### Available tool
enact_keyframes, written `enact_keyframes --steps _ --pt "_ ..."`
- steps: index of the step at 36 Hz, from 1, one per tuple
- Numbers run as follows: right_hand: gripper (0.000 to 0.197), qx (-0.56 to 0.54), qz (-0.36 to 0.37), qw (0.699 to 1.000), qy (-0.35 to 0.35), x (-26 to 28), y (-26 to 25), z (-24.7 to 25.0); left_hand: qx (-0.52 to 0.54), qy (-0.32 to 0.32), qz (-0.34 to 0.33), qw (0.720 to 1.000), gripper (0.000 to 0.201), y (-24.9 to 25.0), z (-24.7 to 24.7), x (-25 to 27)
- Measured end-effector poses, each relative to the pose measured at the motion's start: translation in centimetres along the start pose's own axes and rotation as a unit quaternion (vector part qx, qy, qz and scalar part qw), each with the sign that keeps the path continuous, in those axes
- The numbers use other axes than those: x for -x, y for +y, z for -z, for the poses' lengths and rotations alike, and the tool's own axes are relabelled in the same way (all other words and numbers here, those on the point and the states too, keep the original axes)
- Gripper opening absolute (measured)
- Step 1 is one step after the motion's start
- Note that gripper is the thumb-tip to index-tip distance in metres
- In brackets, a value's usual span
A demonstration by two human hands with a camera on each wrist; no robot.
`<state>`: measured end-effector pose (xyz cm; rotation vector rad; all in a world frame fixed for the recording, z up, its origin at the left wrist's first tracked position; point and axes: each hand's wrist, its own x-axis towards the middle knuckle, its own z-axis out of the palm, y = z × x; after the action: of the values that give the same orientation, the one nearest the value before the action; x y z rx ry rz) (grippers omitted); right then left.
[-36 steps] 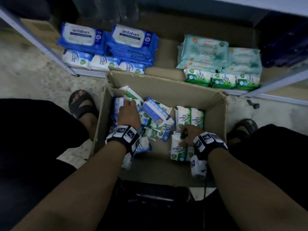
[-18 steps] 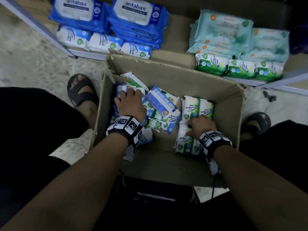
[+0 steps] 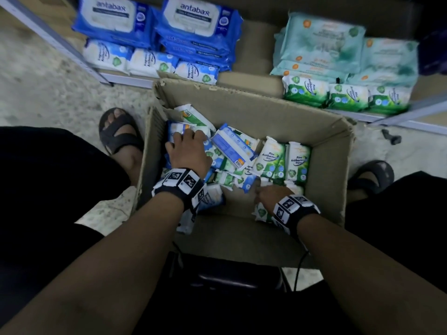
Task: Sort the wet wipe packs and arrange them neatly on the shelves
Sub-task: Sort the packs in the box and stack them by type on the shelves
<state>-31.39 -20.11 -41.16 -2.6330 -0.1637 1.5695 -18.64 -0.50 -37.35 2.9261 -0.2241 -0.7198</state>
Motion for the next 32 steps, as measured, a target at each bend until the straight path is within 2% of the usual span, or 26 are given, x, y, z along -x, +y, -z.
enact_keyframes --steps 2,5,8,11,13,14,16,18,20,23,26,32 --pt "0.034 0.017 -0.011 1.0 0.016 0.1 0.3 -0.4 0.002 -0.001 0.001 1.0 0.044 0.0 0.1 0.0" --pt "0.046 0.012 -0.009 1.0 0.019 0.7 0.5 -0.7 0.006 -0.006 0.004 1.0 0.043 0.0 0.2 0.0" --pt "0.039 -0.024 0.005 1.0 0.013 1.3 0.4 0.7 0.015 -0.007 0.008 1.0 0.043 0.1 0.2 0.0" --pt "0.033 -0.054 0.001 0.997 0.06 1.2 1.0 2.6 0.019 -0.006 0.01 1.0 0.043 0.1 0.2 0.1" --pt "0.029 -0.074 0.001 0.989 0.124 0.9 1.4 3.2 0.021 -0.007 0.01 1.0 0.044 0.0 0.2 0.1" --pt "0.031 -0.08 -0.003 0.984 0.157 0.8 1.6 3.3 0.022 -0.008 0.01 1.0 0.044 0.1 0.2 0.2" --pt "0.047 -0.085 -0.018 0.978 0.188 0.5 1.7 3.5 0.025 -0.011 0.01 1.0 0.044 0.0 0.3 0.2" --pt "0.063 -0.06 -0.029 0.983 0.171 0.3 1.9 3.5 0.027 -0.013 0.008 1.0 0.044 0.0 0.3 0.2" --pt "0.066 -0.031 -0.032 0.989 0.141 0.1 2.2 3.3 0.029 -0.018 0.006 0.999 0.044 -0.1 0.3 0.3" --pt "0.056 -0.047 -0.051 0.99 0.127 0.3 2.9 3.0 0.039 -0.037 0.007 0.999 0.047 -0.3 0.4 0.4" --pt "0.042 -0.071 -0.086 0.983 0.146 0.6 3.6 3.0 0.041 -0.065 0.006 0.997 0.056 -0.2 0.6 0.3" --pt "0.033 -0.091 -0.127 0.967 0.2 0.6 3.0 4.0 0.031 -0.09 0.001 0.995 0.066 0.0 0.9 0.4"
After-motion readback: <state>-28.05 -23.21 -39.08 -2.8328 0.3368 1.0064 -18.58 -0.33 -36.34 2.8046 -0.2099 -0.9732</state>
